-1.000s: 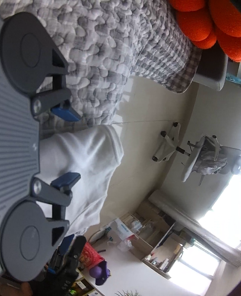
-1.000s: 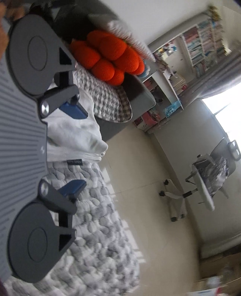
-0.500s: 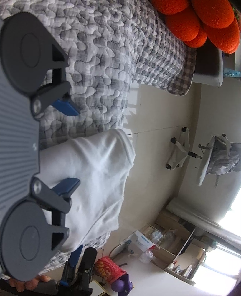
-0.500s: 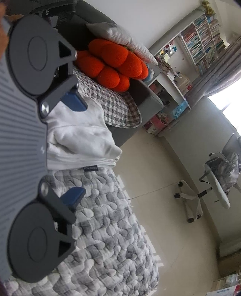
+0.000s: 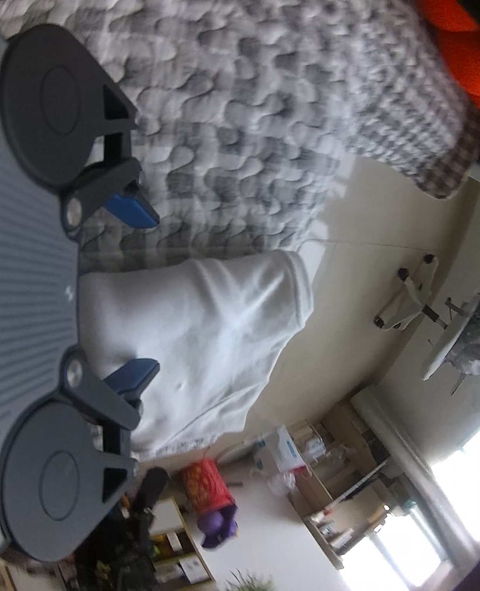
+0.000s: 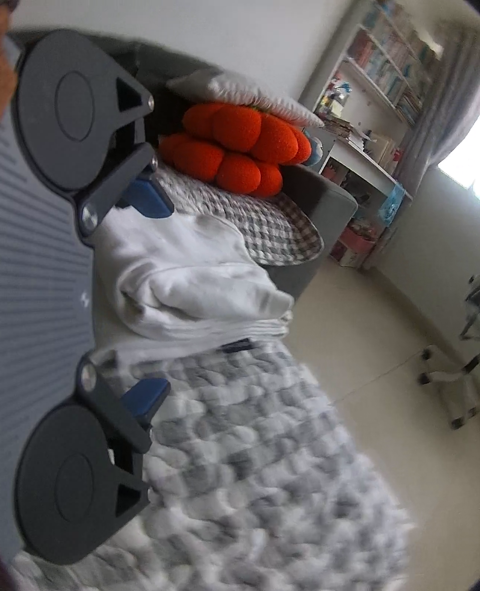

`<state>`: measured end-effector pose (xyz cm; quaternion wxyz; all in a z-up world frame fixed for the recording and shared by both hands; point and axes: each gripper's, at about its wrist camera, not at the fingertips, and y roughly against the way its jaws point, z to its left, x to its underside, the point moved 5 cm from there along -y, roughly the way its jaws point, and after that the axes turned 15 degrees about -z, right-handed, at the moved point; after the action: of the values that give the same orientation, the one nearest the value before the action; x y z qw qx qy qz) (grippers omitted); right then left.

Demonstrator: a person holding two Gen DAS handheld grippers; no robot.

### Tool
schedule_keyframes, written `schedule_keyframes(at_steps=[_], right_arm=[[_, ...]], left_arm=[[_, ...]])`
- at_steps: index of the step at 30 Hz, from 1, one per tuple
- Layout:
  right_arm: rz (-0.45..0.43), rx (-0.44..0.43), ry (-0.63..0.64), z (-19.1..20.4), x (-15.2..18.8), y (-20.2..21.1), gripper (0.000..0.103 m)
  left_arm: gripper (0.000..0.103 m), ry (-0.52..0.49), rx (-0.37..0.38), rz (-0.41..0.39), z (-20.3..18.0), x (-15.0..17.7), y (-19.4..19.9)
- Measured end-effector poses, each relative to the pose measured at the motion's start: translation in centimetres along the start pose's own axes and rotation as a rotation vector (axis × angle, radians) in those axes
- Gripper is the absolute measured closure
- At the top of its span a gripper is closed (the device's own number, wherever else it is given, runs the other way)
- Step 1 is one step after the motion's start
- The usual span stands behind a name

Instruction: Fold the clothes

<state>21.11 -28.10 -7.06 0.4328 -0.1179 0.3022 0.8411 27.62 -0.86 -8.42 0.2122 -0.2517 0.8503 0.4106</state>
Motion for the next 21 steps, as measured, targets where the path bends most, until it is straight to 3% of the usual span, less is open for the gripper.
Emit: schedule_keyframes(at_steps=[6, 8, 21], right_arm=[[0.079, -0.003, -0.087, -1.1, 1.1, 0.9, 0.008], [0.088, -0.016, -0.1, -0.9, 1.1, 1.1, 0.008], [0.068, -0.05, -0.091, -0.6, 0.4, -0.6, 0.013]], left_arm=[[0.032, 0.081, 0.044, 0.018, 0.5, 0.6, -0.6], [0.038, 0.095, 0.052, 0.015, 0.4, 0.7, -0.9], [0.048, 0.174, 0.103, -0.021, 0.6, 1.1, -2.3]])
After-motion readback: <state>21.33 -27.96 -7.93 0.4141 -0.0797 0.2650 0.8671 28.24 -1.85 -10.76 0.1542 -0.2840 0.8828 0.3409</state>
